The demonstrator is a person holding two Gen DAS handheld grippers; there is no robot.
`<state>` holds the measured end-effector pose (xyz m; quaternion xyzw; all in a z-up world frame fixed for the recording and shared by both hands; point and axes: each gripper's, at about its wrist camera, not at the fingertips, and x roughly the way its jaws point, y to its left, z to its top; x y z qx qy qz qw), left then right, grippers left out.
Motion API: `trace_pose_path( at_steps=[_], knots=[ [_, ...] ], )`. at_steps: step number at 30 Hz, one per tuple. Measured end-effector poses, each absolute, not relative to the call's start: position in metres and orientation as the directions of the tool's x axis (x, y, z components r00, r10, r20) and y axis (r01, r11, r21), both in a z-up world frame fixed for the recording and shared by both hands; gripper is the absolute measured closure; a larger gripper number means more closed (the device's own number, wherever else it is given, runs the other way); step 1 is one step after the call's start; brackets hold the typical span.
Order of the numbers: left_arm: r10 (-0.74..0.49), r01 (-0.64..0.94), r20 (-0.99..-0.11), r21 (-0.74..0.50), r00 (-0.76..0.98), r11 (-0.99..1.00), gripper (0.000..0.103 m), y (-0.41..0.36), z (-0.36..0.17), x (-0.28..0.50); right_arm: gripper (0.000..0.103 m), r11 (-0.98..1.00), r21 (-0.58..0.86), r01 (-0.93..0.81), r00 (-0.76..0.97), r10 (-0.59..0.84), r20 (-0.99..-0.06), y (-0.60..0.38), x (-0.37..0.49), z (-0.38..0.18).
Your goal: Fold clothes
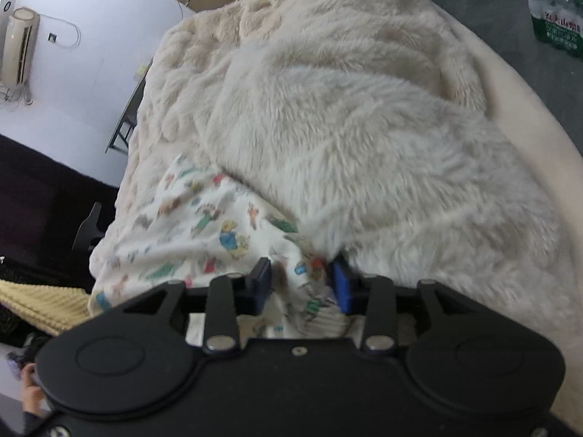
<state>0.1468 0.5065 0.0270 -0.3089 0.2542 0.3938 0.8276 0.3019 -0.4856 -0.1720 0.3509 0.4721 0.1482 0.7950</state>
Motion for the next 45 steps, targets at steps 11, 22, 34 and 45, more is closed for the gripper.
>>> trace_pose_path(
  at_steps=[11, 22, 34, 45],
  knots=[
    [-0.171, -0.276, -0.764, -0.419, 0.621, 0.865, 0.034, 0.391, -0.101, 0.226, 0.103, 0.93, 0.34, 0.141, 0.788, 0.102, -0.607, -0.523, 0.278, -0.062],
    [-0.373, -0.035, -0.771, -0.454, 0.516, 0.89, 0.047, 0.298, -0.133, 0.269, 0.06, 1.0, -0.006, 0.012, 0.745, -0.013, -0.667, -0.421, 0.262, -0.047],
    [-0.564, -0.059, -0.627, -0.695, 0.538, 0.717, 0.103, 0.275, -0.137, 0.281, 0.048, 0.887, -0.049, -0.46, 0.643, 0.295, -0.707, -0.259, 0.157, -0.067],
    [-0.492, 0.08, -0.545, -0.611, 0.679, 0.788, 0.033, 0.29, 0.002, 0.274, 0.048, 0.886, -0.047, -0.461, 0.645, 0.298, -0.703, -0.265, 0.146, -0.085]
  ],
)
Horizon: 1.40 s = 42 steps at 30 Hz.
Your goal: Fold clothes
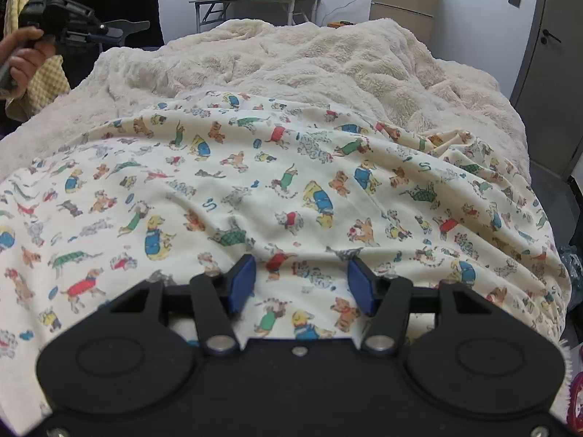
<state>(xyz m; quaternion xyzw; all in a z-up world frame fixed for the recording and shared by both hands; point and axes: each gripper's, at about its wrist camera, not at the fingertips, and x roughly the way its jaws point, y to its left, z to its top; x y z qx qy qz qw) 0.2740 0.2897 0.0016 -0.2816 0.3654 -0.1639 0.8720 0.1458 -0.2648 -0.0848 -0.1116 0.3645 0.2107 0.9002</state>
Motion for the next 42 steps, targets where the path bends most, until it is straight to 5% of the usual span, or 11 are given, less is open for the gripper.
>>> trace_pose_path(
  at_steps=[5, 10, 11, 13, 14, 19, 29, 32, 35, 39, 42],
  knots=[
    [-0.531, -0.05, -0.646, -0.659, 0.548, 0.75, 0.033, 0.288, -0.075, 0.277, 0.048, 0.887, -0.05, -0.459, 0.65, 0.297, -0.699, -0.265, 0.145, -0.087],
    [-0.638, -0.117, -0.624, -0.75, 0.451, 0.651, 0.044, 0.279, -0.132, 0.274, 0.048, 0.889, -0.051, -0.456, 0.654, 0.296, -0.697, -0.265, 0.145, -0.086],
    [-0.66, -0.105, -0.603, -0.769, 0.449, 0.631, 0.05, 0.276, -0.134, 0.274, 0.048, 0.889, -0.049, -0.455, 0.654, 0.296, -0.696, -0.265, 0.145, -0.086],
    [-0.666, -0.065, -0.581, -0.774, 0.468, 0.629, 0.101, 0.272, -0.123, 0.272, 0.048, 0.889, -0.048, -0.455, 0.654, 0.297, -0.695, -0.265, 0.145, -0.086],
    [-0.66, -0.043, -0.576, -0.769, 0.482, 0.638, 0.103, 0.27, -0.115, 0.272, 0.048, 0.89, -0.048, -0.454, 0.655, 0.297, -0.695, -0.265, 0.145, -0.086],
    [-0.589, 0.023, -0.523, -0.735, 0.616, 0.677, 0.103, 0.279, -0.069, 0.272, 0.048, 0.891, -0.041, -0.453, 0.657, 0.302, -0.691, -0.266, 0.145, -0.087],
    [-0.367, 0.181, -0.135, -0.685, 0.92, 0.705, 0.103, 0.289, 0.077, 0.238, 0.048, 0.89, -0.044, -0.453, 0.661, 0.303, -0.686, -0.27, 0.144, -0.089],
    [-0.241, 0.082, -0.183, -0.61, 0.953, 0.788, 0.103, 0.289, 0.08, 0.23, 0.048, 0.891, -0.039, -0.452, 0.661, 0.306, -0.685, -0.271, 0.145, -0.088],
    [-0.134, -0.153, -0.398, -0.612, 0.908, 0.776, 0.084, 0.313, 0.029, 0.239, 0.048, 0.891, -0.039, -0.453, 0.661, 0.306, -0.685, -0.271, 0.145, -0.088],
    [-0.222, -0.332, -0.599, -0.672, 0.77, 0.662, 0.062, 0.345, -0.051, 0.247, 0.048, 0.89, -0.045, -0.453, 0.661, 0.302, -0.686, -0.269, 0.145, -0.088],
    [-0.296, -0.412, -0.627, -0.73, 0.72, 0.546, 0.055, 0.367, -0.099, 0.239, 0.048, 0.89, -0.049, -0.453, 0.661, 0.299, -0.688, -0.268, 0.145, -0.087]
  ],
)
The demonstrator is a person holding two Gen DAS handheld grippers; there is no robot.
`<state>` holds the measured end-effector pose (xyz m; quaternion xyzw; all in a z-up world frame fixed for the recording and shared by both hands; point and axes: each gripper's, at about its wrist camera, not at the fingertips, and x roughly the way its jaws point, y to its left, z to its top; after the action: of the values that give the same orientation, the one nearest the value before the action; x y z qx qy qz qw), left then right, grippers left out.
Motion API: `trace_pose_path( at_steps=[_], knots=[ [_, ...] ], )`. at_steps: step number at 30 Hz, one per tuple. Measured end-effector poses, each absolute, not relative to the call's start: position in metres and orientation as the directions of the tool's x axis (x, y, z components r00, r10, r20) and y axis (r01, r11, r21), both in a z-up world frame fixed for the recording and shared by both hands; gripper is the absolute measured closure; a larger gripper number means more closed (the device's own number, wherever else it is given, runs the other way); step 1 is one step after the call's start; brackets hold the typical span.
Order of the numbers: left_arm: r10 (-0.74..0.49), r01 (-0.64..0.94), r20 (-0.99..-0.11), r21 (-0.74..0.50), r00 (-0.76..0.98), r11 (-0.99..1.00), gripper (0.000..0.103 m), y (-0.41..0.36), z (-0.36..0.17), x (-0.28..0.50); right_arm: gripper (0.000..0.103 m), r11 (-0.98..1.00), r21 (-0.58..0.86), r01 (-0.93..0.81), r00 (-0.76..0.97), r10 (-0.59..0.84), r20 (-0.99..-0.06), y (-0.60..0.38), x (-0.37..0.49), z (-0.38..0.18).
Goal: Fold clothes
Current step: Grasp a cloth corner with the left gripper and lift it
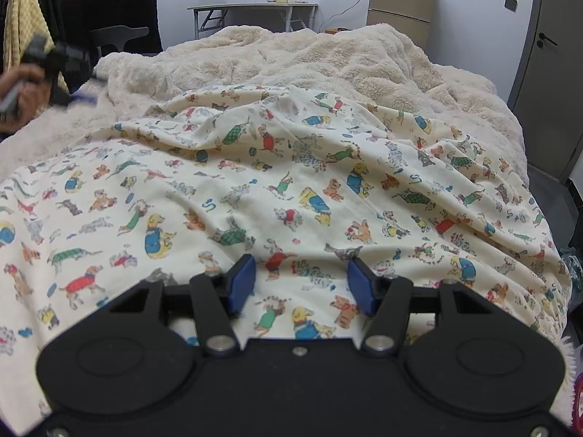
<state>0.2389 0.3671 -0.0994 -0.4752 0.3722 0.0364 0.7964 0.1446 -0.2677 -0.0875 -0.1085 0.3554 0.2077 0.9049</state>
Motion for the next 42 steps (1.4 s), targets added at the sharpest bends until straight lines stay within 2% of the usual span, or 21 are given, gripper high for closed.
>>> trace_pose_path(
  at_steps=[1, 4, 6, 8, 10, 11, 13, 15, 18, 20, 22, 25, 26, 27, 28, 29, 31, 34, 37, 42],
  knots=[
    [-0.322, -0.425, -0.622, -0.75, 0.714, 0.506, 0.048, 0.372, -0.112, 0.237, 0.048, 0.89, -0.049, -0.453, 0.661, 0.298, -0.689, -0.267, 0.145, -0.087],
    [-0.417, -0.43, -0.574, -0.813, 0.705, 0.393, 0.04, 0.365, -0.14, 0.246, 0.048, 0.89, -0.053, -0.452, 0.662, 0.295, -0.689, -0.267, 0.144, -0.087],
    [-0.449, -0.438, -0.584, -0.809, 0.676, 0.393, 0.04, 0.344, -0.153, 0.263, 0.047, 0.89, -0.055, -0.452, 0.663, 0.295, -0.688, -0.267, 0.144, -0.087],
    [-0.476, -0.446, -0.6, -0.798, 0.643, 0.405, 0.045, 0.318, -0.165, 0.28, 0.047, 0.89, -0.054, -0.453, 0.662, 0.295, -0.689, -0.267, 0.144, -0.087],
    [-0.442, -0.441, -0.613, -0.785, 0.655, 0.435, 0.103, 0.298, -0.16, 0.29, 0.047, 0.89, -0.053, -0.453, 0.662, 0.296, -0.689, -0.268, 0.145, -0.088],
    [-0.41, -0.437, -0.62, -0.774, 0.669, 0.458, 0.103, 0.289, -0.154, 0.295, 0.047, 0.89, -0.053, -0.453, 0.662, 0.296, -0.689, -0.268, 0.144, -0.088],
    [-0.308, -0.417, -0.615, -0.75, 0.726, 0.514, 0.103, 0.283, -0.13, 0.298, 0.047, 0.89, -0.054, -0.453, 0.662, 0.295, -0.688, -0.267, 0.144, -0.088],
    [-0.222, -0.379, -0.567, -0.746, 0.793, 0.548, 0.103, 0.291, -0.094, 0.298, 0.047, 0.89, -0.054, -0.453, 0.663, 0.296, -0.688, -0.267, 0.144, -0.088],
    [-0.125, -0.276, -0.415, -0.773, 0.901, 0.571, 0.103, 0.311, -0.008, 0.297, 0.047, 0.89, -0.053, -0.453, 0.664, 0.297, -0.686, -0.267, 0.144, -0.088],
    [-0.038, -0.2, -0.294, -0.735, 0.955, 0.648, 0.103, 0.318, 0.059, 0.29, 0.047, 0.89, -0.055, -0.453, 0.665, 0.297, -0.685, -0.267, 0.144, -0.088],
    [0.023, -0.154, -0.194, -0.696, 0.981, 0.702, 0.103, 0.321, 0.103, 0.281, 0.047, 0.889, -0.058, -0.454, 0.667, 0.295, -0.684, -0.267, 0.144, -0.088],
    [0.091, -0.157, -0.133, -0.664, 0.987, 0.731, 0.103, 0.324, 0.13, 0.27, 0.047, 0.888, -0.062, -0.455, 0.669, 0.295, -0.683, -0.267, 0.143, -0.089],
    [0.139, -0.216, -0.169, -0.644, 0.976, 0.734, 0.1, 0.326, 0.129, 0.269, 0.047, 0.889, -0.061, -0.455, 0.669, 0.295, -0.682, -0.268, 0.143, -0.089],
    [0.17, -0.27, -0.216, -0.619, 0.961, 0.738, 0.079, 0.327, 0.125, 0.27, 0.047, 0.889, -0.06, -0.454, 0.669, 0.296, -0.682, -0.268, 0.143, -0.089],
    [0.213, -0.353, -0.298, -0.568, 0.93, 0.744, 0.038, 0.33, 0.115, 0.275, 0.047, 0.889, -0.06, -0.454, 0.669, 0.296, -0.682, -0.268, 0.143, -0.089],
    [0.226, -0.398, -0.36, -0.532, 0.905, 0.747, 0.027, 0.333, 0.104, 0.28, 0.047, 0.889, -0.06, -0.454, 0.669, 0.295, -0.682, -0.268, 0.143, -0.089],
    [0.212, -0.479, -0.516, -0.463, 0.83, 0.746, 0.029, 0.35, 0.059, 0.29, 0.047, 0.889, -0.062, -0.454, 0.669, 0.294, -0.682, -0.267, 0.144, -0.089],
    [0.173, -0.557, -0.634, -0.477, 0.754, 0.68, 0.029, 0.379, -0.003, 0.279, 0.047, 0.889, -0.064, -0.454, 0.669, 0.293, -0.683, -0.266, 0.144, -0.089],
    [0.115, -0.611, -0.694, -0.527, 0.711, 0.591, 0.029, 0.406, -0.047, 0.256, 0.047, 0.888, -0.07, -0.454, 0.67, 0.288, -0.684, -0.266, 0.144, -0.089],
    [-0.025, -0.596, -0.71, -0.609, 0.703, 0.523, 0.029, 0.429, -0.086, 0.223, 0.047, 0.889, -0.074, -0.453, 0.67, 0.284, -0.686, -0.265, 0.144, -0.089]
  ],
)
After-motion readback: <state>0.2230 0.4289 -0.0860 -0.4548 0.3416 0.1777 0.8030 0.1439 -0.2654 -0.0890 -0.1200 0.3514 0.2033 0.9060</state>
